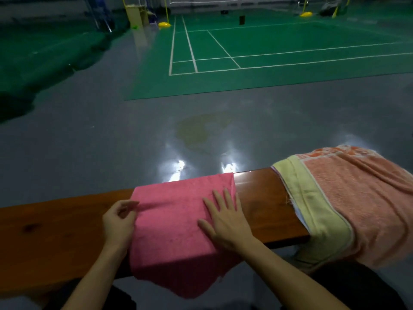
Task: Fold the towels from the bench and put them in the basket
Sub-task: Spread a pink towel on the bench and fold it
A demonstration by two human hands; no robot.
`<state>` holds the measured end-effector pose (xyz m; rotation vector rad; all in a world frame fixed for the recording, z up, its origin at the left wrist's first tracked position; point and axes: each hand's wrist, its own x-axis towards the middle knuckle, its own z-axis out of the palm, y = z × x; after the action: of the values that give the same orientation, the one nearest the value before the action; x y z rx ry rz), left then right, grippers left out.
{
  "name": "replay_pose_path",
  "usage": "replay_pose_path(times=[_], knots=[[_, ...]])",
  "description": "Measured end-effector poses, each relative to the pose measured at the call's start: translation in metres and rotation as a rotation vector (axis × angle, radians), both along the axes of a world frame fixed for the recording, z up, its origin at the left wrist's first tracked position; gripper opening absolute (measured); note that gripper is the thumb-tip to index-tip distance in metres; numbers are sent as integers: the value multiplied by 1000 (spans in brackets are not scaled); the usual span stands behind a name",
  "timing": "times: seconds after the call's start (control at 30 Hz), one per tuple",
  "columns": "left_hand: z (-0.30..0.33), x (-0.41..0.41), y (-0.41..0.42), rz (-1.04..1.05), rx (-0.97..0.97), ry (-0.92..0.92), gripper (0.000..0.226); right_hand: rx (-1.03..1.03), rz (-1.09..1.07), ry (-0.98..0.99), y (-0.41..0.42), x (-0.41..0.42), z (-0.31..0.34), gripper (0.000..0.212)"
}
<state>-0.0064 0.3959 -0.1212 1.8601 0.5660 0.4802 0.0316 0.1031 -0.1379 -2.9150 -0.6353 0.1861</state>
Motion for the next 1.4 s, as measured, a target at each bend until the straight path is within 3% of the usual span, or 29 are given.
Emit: replay_pose_path(times=[0.23, 0.37, 0.5, 0.57, 0.63, 0.7, 0.8, 1.13, 1.3, 1.4], knots=[[-6, 12, 36, 91, 264, 90, 20, -19, -278, -12, -2, 22, -7, 86], [-10, 7, 46, 3, 413, 123, 15, -32, -410, -58, -18, 30, -2, 69], [-10, -11, 14, -62, 754, 185, 32, 64, -223, -343, 5, 6, 8, 68], [-19, -19, -18, -213, 912, 175, 47, 227, -125, -232, 33, -24, 6, 57], [-36, -22, -39, -395, 985, 316, 69, 248, -101, -101, 53, -48, -7, 57], [-46, -18, -39, -458, 1004, 410, 78, 124, -76, -118, 51, -56, -22, 67], [-39, -14, -27, -455, 1030, 401, 80, 61, -158, -131, 22, -48, -23, 83], [-26, -18, -9, -532, 992, 319, 78, 53, -224, -103, -44, -48, -14, 84], [-10, -25, 7, -193, 1010, 230, 39, 68, -320, -202, -42, -33, 6, 57], [-5, -28, 25, -82, 901, 379, 44, -17, -359, -157, -34, -15, 21, 52]])
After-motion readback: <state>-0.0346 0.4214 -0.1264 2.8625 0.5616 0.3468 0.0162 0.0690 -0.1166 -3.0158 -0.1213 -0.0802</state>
